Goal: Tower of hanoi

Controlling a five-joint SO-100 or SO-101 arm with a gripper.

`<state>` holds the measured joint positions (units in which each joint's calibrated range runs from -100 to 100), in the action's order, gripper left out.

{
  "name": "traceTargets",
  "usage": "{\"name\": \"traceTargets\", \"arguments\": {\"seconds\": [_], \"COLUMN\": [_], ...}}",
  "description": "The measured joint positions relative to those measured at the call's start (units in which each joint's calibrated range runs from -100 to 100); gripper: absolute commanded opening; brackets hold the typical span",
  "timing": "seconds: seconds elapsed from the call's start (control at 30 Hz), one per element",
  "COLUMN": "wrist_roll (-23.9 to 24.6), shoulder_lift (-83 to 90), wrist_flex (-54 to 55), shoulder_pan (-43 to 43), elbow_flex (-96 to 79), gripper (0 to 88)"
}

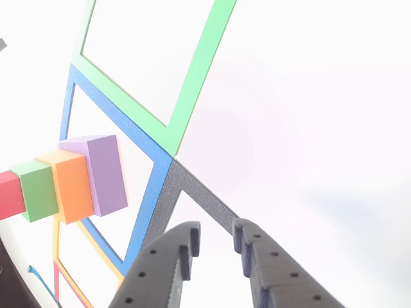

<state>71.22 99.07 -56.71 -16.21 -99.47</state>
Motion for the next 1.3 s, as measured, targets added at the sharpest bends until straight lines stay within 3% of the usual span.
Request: {"name": "traceTargets", "arguments": {"seconds": [0.17,0.57,0.9,0.97,1.3], "wrist_roll": [0.4,-7.6,-7.7,-6.1,12.9], "shoulder_lift": [0.0,0.0,0.0,0.0,0.0], "wrist_flex": [0.0,0.0,0.0,0.0,0.0], "shoulder_pan": [0.0,-1.5,-1.8,-1.2,7.0], "elbow_flex": [0.0,0.0,0.0,0.0,0.0], "gripper": [1.3,1.5,1.6,1.6,1.5]}}
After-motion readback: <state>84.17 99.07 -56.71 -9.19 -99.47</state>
